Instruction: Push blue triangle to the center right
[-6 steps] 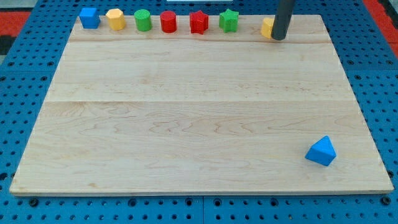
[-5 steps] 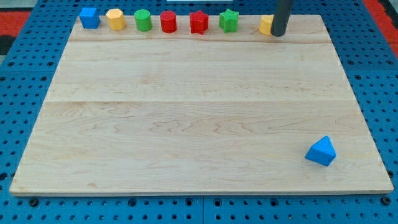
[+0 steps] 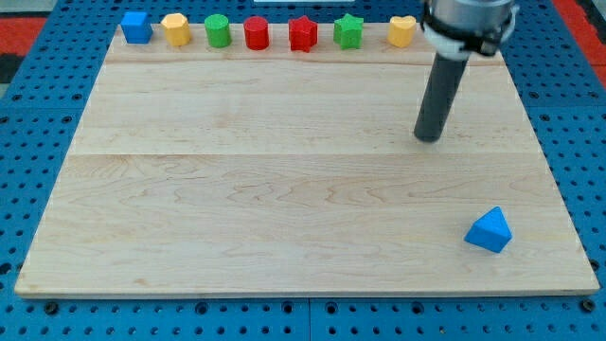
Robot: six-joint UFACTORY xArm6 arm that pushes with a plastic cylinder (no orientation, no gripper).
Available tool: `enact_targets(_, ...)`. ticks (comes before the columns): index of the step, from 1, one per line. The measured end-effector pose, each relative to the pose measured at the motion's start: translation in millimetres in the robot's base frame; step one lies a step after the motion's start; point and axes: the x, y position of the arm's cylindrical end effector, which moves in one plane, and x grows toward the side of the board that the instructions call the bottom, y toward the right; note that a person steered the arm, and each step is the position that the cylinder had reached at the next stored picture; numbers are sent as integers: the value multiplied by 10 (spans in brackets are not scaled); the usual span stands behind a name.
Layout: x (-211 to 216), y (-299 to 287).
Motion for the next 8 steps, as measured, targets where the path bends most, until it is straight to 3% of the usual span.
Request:
enact_targets(2, 971, -303)
enact_targets(4, 1751, 102)
enact_targets(8, 1310, 534)
